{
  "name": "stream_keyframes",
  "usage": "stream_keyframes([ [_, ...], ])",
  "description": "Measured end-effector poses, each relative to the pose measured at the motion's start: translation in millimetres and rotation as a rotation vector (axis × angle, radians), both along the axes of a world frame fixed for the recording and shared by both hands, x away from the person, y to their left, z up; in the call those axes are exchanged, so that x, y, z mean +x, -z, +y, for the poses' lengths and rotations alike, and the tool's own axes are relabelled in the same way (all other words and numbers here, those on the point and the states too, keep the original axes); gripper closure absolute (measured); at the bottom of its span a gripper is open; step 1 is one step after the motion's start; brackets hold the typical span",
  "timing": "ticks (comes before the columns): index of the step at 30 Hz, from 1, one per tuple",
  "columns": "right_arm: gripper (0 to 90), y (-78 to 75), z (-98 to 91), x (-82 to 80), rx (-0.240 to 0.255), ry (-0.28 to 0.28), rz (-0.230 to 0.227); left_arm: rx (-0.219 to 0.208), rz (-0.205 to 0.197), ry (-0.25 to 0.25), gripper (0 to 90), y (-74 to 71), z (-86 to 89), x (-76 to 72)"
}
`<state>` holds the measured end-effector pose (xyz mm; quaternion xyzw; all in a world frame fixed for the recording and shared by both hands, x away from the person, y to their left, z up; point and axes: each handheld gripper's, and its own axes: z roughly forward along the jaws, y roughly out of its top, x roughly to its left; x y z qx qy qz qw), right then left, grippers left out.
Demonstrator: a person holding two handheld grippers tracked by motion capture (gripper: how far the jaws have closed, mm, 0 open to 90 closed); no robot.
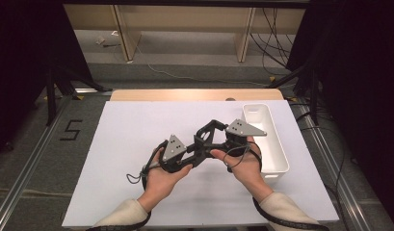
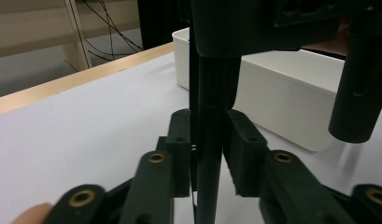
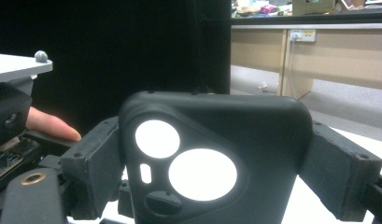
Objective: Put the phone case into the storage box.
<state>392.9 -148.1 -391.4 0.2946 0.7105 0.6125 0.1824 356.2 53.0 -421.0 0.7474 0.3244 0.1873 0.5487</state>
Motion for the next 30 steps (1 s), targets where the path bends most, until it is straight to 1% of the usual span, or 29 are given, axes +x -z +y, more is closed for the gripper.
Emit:
stream_keyframes([
  [2, 15.1, -1.5, -1.0, 0.2, 0.001, 0.005, -0.003, 0.003, 0.000, -0.008, 52.4, -0.7, -1.5, -1.1],
  [4, 15.1, -3.0, -2.9, 0.7, 0.004, 0.010, -0.005, 0.013, 0.001, -0.003, 41.8, -1.5, -2.3, -1.9],
  [6, 15.0, -4.5, -4.6, 1.4, 0.004, 0.014, -0.011, 0.021, -0.008, -0.009, 30.7, -2.1, -2.7, -3.0],
  [8, 15.1, -5.8, -6.3, 1.7, 0.008, 0.021, -0.011, 0.030, -0.009, 0.003, 20.6, -2.8, -1.9, -4.2],
  [9, 15.0, -6.7, -7.4, 2.0, 0.010, 0.022, -0.011, 0.033, -0.014, 0.004, 17.4, -2.9, -1.1, -4.7],
  [11, 15.0, -7.7, -8.7, 2.3, 0.016, 0.027, -0.015, 0.054, -0.030, 0.024, 13.4, -2.7, 2.0, -5.8],
  [13, 15.0, -9.0, -10.3, 2.9, 0.020, 0.031, -0.014, 0.071, -0.038, 0.032, 6.4, -2.4, 6.0, -7.3],
  [15, 15.0, -10.1, -12.0, 3.2, 0.019, 0.036, -0.014, 0.084, -0.042, 0.034, 3.3, -2.1, 12.4, -9.3],
  [17, 15.0, -11.1, -13.1, 3.5, 0.025, 0.039, -0.016, 0.086, -0.040, 0.033, 0.0, -1.9, 17.6, -10.8],
  [18, 15.0, -11.8, -13.6, 3.1, 0.026, 0.040, -0.009, 0.087, -0.039, 0.033, 0.0, -2.1, 21.7, -11.9],
  [19, 15.0, -12.5, -14.2, 3.7, 0.027, 0.042, -0.017, 0.089, -0.045, 0.031, 0.0, -2.4, 25.5, -12.6],
  [22, 15.0, -13.9, -15.2, 3.6, 0.028, 0.046, -0.018, 0.086, -0.052, 0.027, 0.0, -3.3, 36.1, -15.5],
  [27, 15.0, -15.3, -17.3, 4.1, 0.028, 0.058, -0.019, 0.075, -0.057, -0.003, 0.0, -3.5, 54.8, -21.0],
  [30, 15.0, -16.7, -18.5, 4.4, 0.031, 0.064, -0.019, 0.068, -0.056, -0.020, 0.0, -3.4, 63.1, -23.0],
])
